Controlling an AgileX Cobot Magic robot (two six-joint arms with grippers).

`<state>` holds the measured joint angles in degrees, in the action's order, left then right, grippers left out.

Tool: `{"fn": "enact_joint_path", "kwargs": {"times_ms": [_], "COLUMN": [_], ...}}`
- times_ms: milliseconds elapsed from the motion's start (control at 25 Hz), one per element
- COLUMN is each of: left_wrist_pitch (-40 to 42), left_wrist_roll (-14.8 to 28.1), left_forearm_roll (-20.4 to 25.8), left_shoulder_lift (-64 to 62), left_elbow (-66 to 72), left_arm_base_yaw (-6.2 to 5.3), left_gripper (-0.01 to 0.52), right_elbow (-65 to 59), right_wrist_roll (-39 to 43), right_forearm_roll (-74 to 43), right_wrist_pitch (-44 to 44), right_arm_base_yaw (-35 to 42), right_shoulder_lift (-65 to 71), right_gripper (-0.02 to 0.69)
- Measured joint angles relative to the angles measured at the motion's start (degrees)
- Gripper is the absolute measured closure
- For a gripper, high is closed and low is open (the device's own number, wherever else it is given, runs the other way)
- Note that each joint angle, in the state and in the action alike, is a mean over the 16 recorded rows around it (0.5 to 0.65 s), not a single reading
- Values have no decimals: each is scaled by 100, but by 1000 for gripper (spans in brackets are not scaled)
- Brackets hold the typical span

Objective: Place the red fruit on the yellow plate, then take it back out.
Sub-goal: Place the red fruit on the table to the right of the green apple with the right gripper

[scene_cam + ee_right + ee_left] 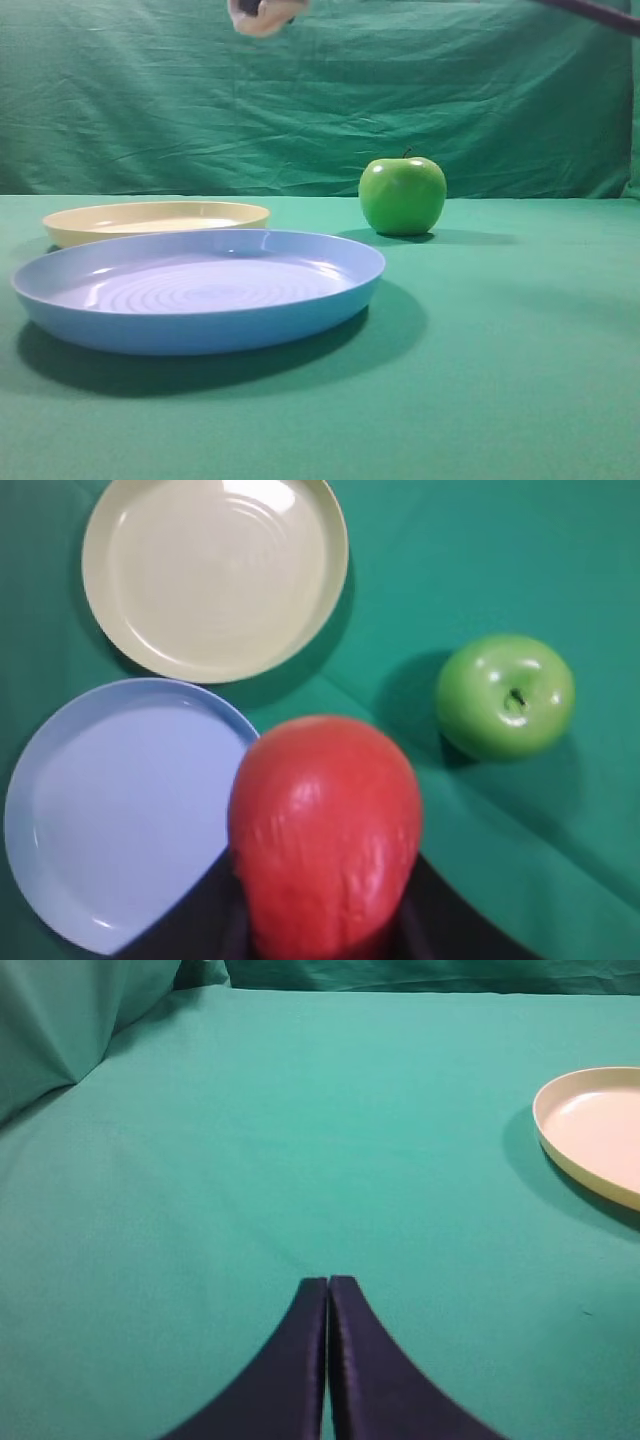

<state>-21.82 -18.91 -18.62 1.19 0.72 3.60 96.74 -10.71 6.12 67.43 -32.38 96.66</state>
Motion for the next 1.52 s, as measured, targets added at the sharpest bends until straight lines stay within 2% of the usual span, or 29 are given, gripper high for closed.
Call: {"fn": "enact_joint_path", "kwargs": {"times_ms": [240, 440, 680, 920, 1040, 1200, 1520], "left_wrist_pitch": [0, 0, 0, 0, 0, 0, 0], "left_wrist_roll": [0, 0, 0, 0, 0, 0, 0], "left_forearm_roll": [0, 0, 0, 0, 0, 0, 0], "left_shoulder_lift": [0, 0, 0, 0, 0, 0, 0], "left_elbow": [0, 0, 0, 0, 0, 0, 0], "left_arm_base_yaw": [0, 0, 0, 0, 0, 0, 0], "left_gripper": [514, 514, 514, 514, 514, 514, 514], "right_elbow": [-2010, -3663, -5278, -6204, -6420, -6472, -5898], "right_wrist_roll": [58, 96, 166, 243, 274, 328, 405], "right_forearm_roll": [0, 0, 1, 7, 13, 23, 38], "right_wrist_pitch": [-656, -1529, -2872, -4046, -4436, -4633, -3964], "right_arm_base_yaw": [468, 778, 1031, 1178, 1228, 1280, 1293], "right_shoulder_lift": [-1376, -2106, -2418, -2178, -1960, -1663, -1443], "right_gripper": [469, 469, 469, 449, 399, 293, 80]}}
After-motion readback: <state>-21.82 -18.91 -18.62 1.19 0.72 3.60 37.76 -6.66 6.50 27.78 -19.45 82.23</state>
